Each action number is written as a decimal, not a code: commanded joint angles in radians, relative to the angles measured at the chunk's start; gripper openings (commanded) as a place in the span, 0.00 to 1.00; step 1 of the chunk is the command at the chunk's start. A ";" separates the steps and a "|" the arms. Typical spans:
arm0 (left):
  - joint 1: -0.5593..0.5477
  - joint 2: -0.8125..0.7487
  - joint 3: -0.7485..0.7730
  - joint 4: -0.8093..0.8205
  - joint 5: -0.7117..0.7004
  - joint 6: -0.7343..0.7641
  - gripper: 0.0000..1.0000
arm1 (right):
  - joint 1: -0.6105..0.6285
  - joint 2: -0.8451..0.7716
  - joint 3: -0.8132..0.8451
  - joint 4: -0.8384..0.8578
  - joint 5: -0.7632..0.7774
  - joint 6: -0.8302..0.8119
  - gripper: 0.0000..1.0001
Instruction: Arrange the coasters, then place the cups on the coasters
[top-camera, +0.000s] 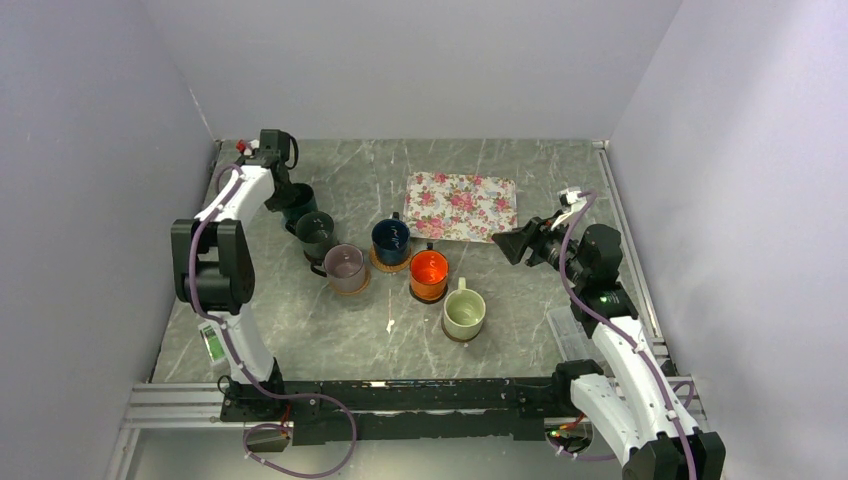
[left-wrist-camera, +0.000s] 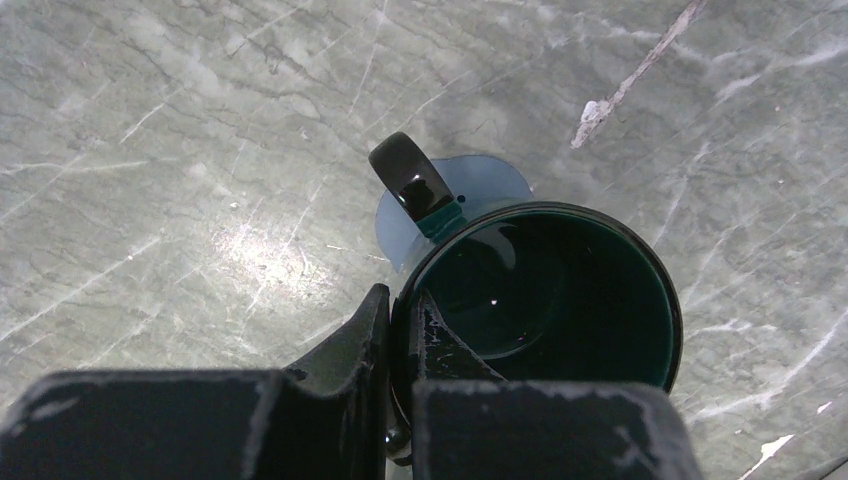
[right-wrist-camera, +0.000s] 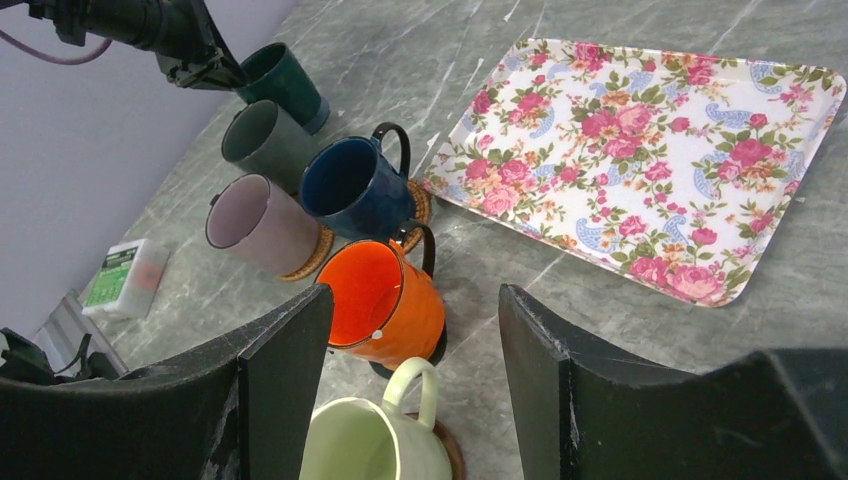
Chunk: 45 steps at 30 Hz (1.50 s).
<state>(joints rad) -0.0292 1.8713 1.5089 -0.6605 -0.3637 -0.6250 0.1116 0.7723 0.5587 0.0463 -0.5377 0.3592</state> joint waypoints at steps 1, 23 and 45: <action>0.005 -0.009 0.034 0.021 -0.011 -0.018 0.03 | -0.003 -0.007 -0.008 0.039 -0.014 0.011 0.66; 0.015 0.016 0.009 0.046 -0.021 -0.014 0.03 | -0.004 -0.022 -0.010 0.028 -0.007 0.011 0.66; 0.020 0.021 -0.025 0.101 -0.015 0.012 0.11 | -0.004 -0.034 -0.011 0.018 0.007 0.010 0.71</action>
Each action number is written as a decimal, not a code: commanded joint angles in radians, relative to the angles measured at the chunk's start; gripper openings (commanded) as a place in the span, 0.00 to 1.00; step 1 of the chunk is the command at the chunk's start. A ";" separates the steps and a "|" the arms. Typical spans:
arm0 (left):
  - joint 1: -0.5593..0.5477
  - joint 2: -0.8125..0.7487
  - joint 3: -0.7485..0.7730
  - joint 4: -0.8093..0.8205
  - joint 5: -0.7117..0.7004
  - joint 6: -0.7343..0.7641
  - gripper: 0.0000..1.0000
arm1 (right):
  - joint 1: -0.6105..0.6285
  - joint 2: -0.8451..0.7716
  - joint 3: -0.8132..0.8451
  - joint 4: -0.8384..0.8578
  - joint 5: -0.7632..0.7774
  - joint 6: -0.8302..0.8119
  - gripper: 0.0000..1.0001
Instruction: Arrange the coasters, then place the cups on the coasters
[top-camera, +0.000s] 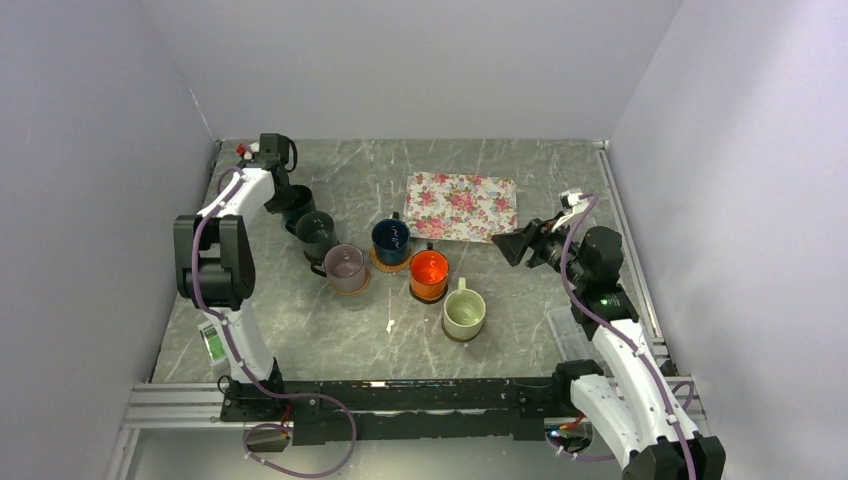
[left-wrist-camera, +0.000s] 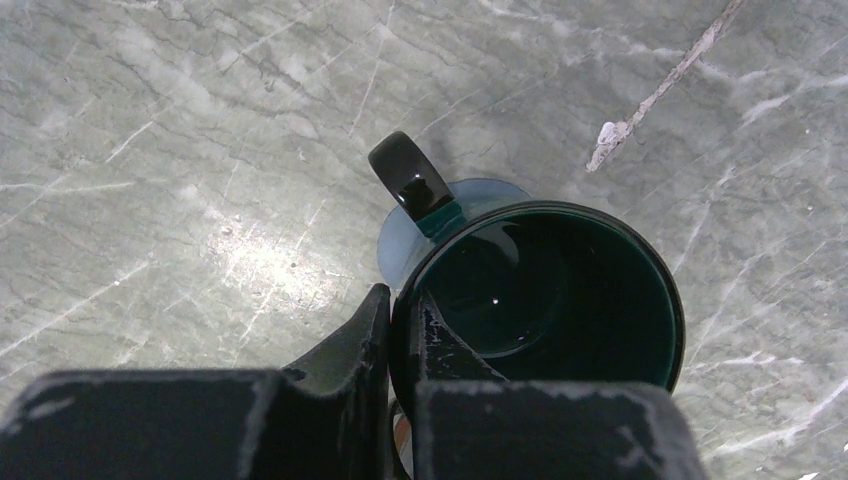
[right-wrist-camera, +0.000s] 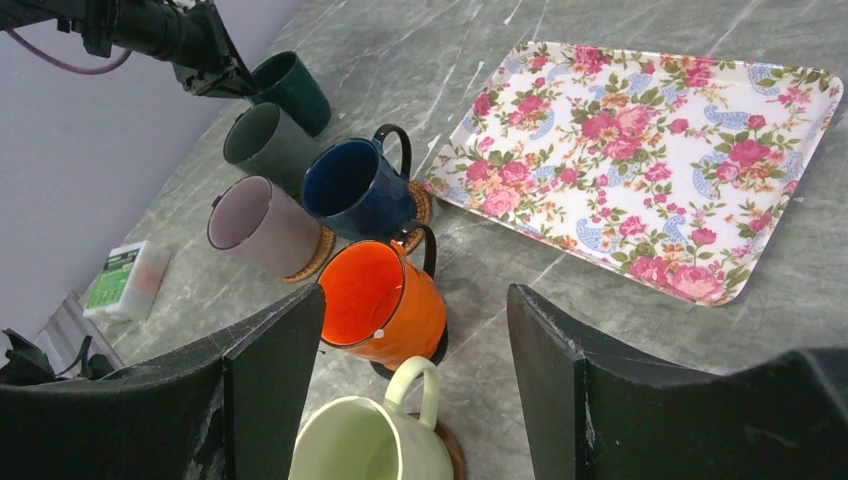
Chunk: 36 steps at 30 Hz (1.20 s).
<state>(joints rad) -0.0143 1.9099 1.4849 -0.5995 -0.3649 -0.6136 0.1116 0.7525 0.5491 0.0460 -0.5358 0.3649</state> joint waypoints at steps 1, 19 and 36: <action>0.005 -0.016 0.001 0.038 -0.014 0.000 0.13 | -0.004 -0.015 -0.003 0.019 0.006 0.005 0.72; 0.008 -0.084 -0.018 0.037 -0.027 -0.019 0.60 | -0.004 -0.023 0.006 -0.004 0.048 -0.002 0.82; -0.052 -0.488 -0.130 0.135 -0.064 0.301 0.94 | -0.005 0.025 0.122 -0.243 0.480 -0.040 1.00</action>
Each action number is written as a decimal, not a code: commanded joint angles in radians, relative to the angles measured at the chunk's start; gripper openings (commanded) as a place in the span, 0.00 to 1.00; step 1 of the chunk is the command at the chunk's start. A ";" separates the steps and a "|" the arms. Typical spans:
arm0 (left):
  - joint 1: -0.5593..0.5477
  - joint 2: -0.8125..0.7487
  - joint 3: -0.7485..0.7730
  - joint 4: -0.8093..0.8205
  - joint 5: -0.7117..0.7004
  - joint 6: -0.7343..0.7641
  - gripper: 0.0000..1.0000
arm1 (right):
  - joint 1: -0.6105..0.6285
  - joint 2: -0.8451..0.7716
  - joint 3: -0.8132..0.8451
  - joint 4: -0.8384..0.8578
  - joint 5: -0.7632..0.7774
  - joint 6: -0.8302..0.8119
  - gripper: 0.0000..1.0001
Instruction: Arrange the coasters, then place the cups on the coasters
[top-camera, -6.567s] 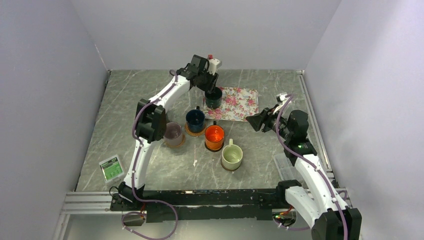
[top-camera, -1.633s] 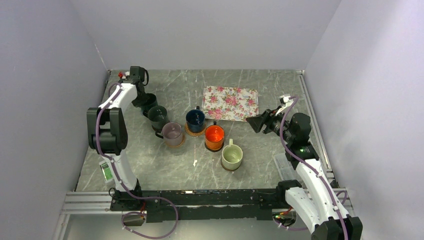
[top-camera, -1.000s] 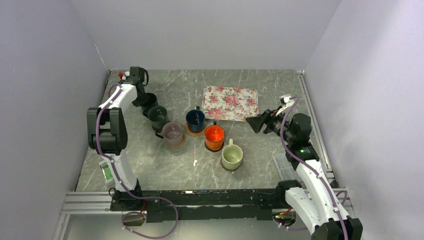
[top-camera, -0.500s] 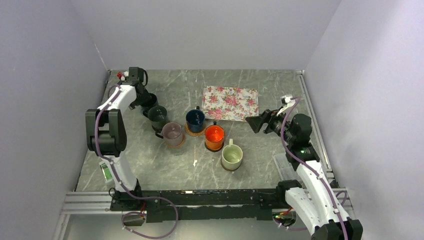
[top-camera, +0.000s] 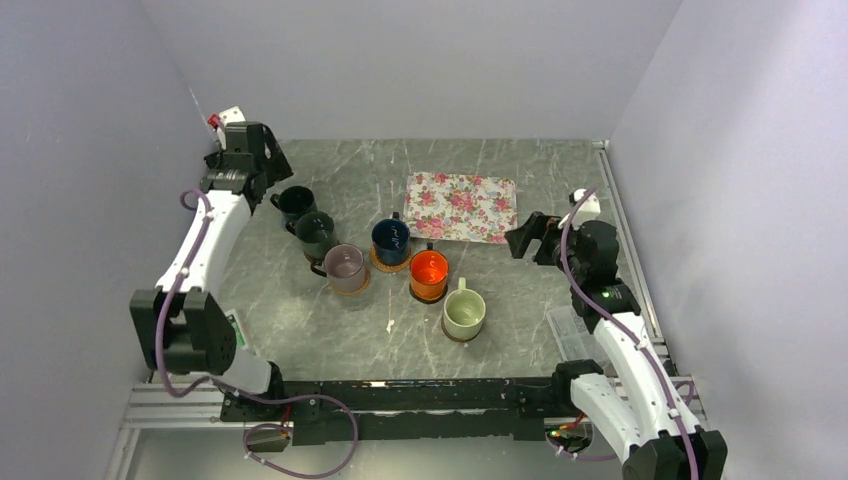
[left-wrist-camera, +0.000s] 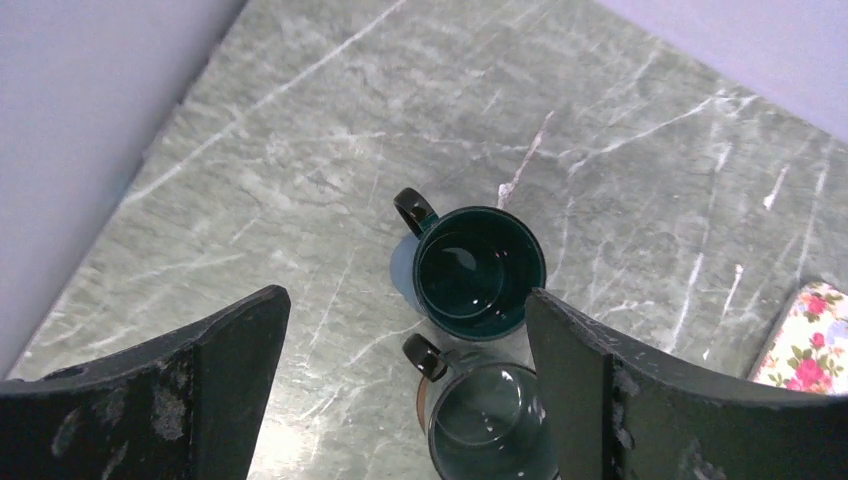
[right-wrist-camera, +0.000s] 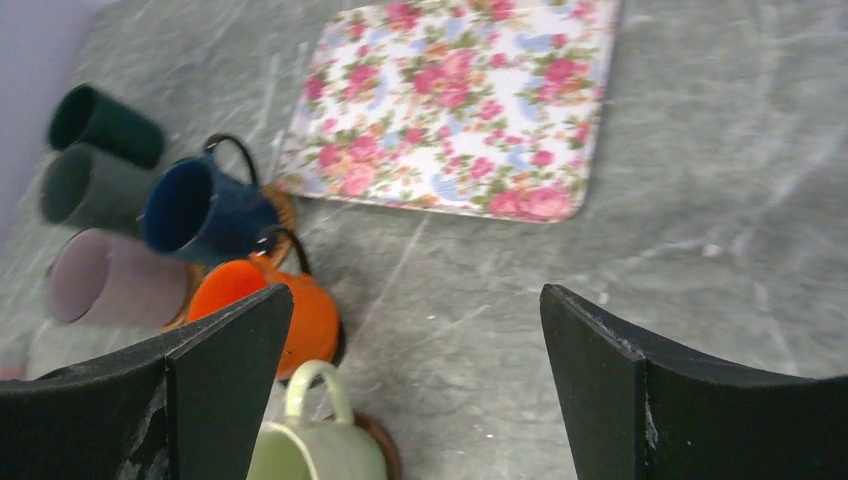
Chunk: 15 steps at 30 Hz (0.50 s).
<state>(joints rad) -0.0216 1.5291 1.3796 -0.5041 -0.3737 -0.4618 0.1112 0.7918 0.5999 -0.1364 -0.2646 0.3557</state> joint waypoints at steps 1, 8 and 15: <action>-0.058 -0.132 -0.026 0.023 -0.074 0.174 0.94 | -0.005 -0.027 0.076 -0.073 0.249 -0.041 1.00; -0.140 -0.337 -0.120 -0.028 -0.069 0.276 0.94 | -0.005 -0.177 0.067 -0.065 0.399 -0.131 1.00; -0.150 -0.636 -0.327 0.088 0.135 0.317 0.94 | -0.004 -0.380 -0.033 0.044 0.356 -0.177 1.00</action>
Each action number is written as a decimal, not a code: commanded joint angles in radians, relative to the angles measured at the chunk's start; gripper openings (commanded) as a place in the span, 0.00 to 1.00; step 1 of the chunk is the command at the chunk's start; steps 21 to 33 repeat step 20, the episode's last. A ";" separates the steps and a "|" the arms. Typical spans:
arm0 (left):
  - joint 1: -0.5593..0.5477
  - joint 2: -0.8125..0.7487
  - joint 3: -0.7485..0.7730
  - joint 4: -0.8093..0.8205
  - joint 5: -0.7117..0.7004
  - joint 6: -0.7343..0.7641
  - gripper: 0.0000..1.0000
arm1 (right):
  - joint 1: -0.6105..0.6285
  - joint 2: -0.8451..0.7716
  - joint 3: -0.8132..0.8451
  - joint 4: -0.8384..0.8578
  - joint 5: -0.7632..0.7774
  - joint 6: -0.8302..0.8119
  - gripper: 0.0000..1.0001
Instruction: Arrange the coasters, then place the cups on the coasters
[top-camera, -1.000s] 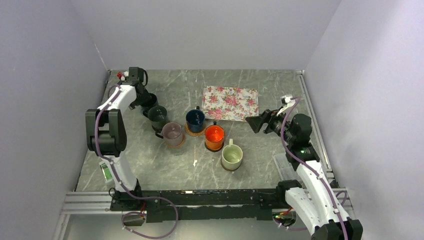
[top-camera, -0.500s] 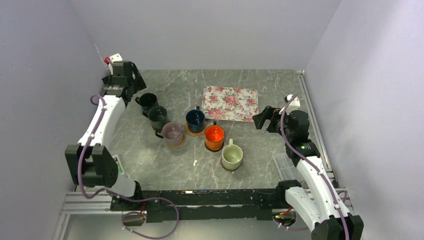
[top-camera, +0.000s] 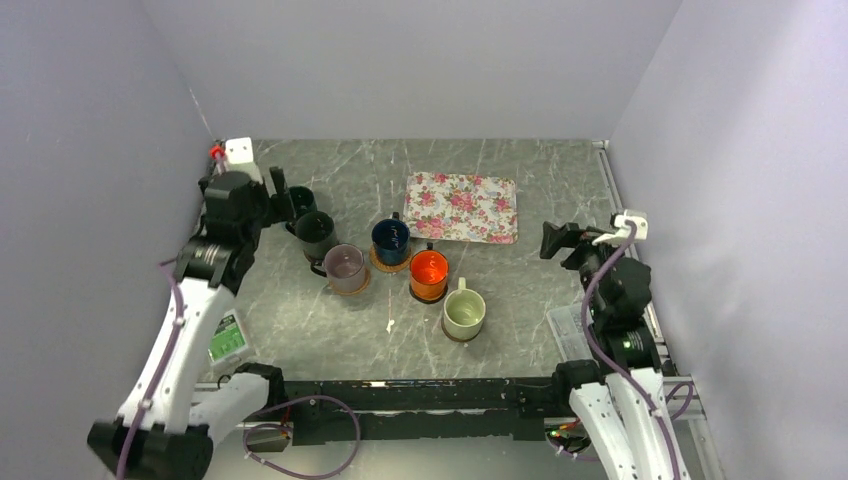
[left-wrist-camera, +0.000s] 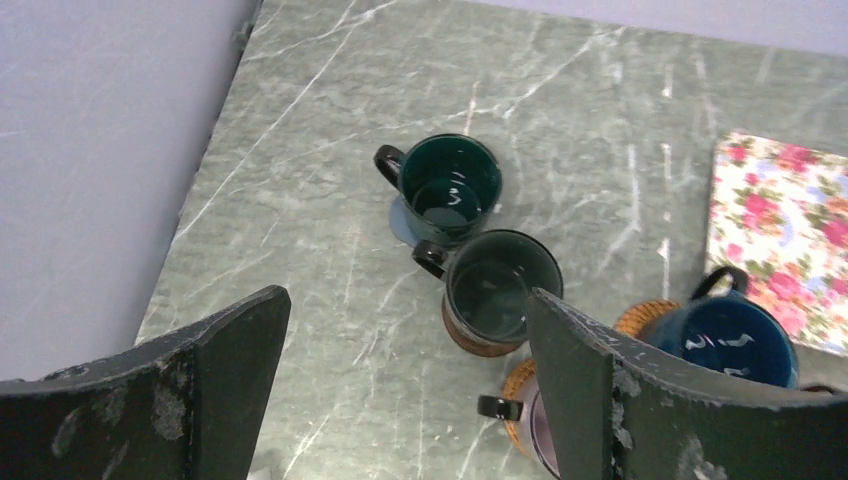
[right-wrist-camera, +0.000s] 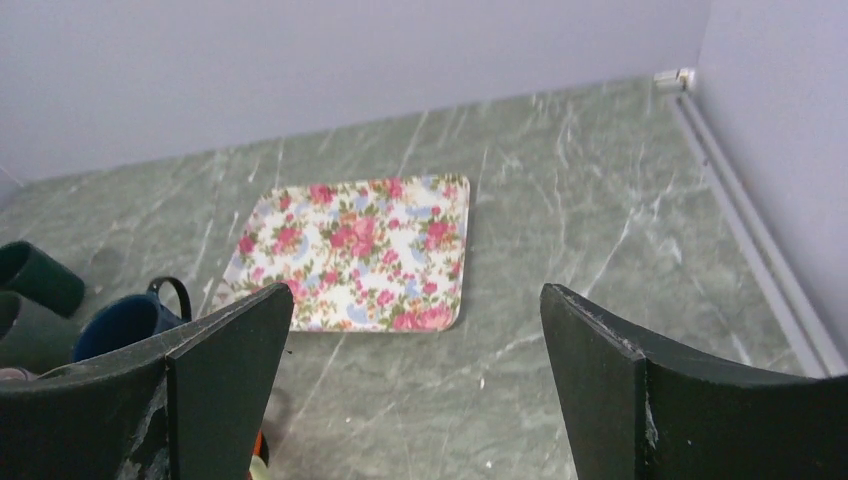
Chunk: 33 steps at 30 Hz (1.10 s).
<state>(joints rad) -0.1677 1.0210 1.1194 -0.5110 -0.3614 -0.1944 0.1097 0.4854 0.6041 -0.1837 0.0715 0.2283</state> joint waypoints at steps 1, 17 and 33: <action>-0.004 -0.165 -0.097 0.114 0.148 0.052 0.94 | -0.003 -0.097 -0.048 0.104 0.019 -0.056 1.00; -0.004 -0.304 -0.204 0.124 0.061 0.075 0.94 | -0.003 -0.200 -0.109 0.134 0.010 -0.083 1.00; -0.003 -0.311 -0.209 0.128 0.063 0.074 0.94 | -0.003 -0.183 -0.110 0.142 -0.008 -0.087 1.00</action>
